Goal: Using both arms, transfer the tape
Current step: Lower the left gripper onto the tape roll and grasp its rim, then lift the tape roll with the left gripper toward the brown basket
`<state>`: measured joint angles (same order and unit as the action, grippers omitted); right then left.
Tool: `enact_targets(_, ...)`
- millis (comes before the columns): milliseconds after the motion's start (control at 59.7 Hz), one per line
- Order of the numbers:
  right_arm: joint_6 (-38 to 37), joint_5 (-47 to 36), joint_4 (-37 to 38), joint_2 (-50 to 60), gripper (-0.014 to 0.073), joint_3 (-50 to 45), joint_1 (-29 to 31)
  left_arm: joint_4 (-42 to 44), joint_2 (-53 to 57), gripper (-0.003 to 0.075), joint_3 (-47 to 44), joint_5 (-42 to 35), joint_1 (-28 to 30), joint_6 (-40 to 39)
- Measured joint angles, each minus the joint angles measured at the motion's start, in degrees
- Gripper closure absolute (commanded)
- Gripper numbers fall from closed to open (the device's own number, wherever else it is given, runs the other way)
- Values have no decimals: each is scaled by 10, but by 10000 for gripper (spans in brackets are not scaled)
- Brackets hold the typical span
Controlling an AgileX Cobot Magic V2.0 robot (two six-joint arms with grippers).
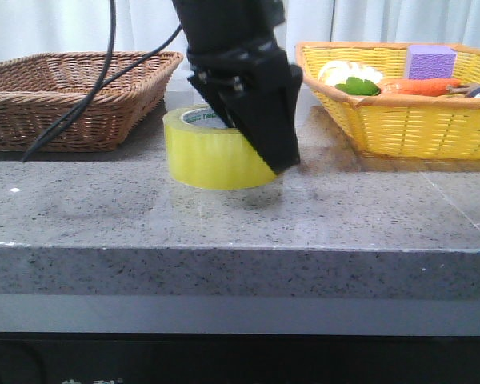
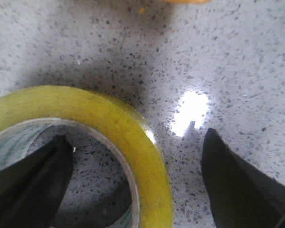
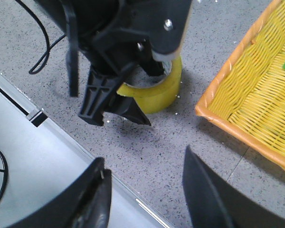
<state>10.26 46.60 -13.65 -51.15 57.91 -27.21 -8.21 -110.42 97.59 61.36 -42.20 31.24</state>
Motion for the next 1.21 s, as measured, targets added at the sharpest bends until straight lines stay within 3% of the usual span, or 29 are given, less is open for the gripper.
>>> enact_targets(117,0,0,0,0,212,0,0,0,-10,209,0,0,0,0)
enact_targets(318,0,0,0,0,212,0,0,0,-11,495,2,0,0,0)
enact_targets(402,0,0,0,0,212,0,0,0,-11,547,2,5,0,0)
enact_targets(1039,0,0,0,0,212,0,0,7,44,548,102,82,1,-51)
enact_targets(1206,0,0,0,0,212,0,0,5,87,548,114,86,35,-66)
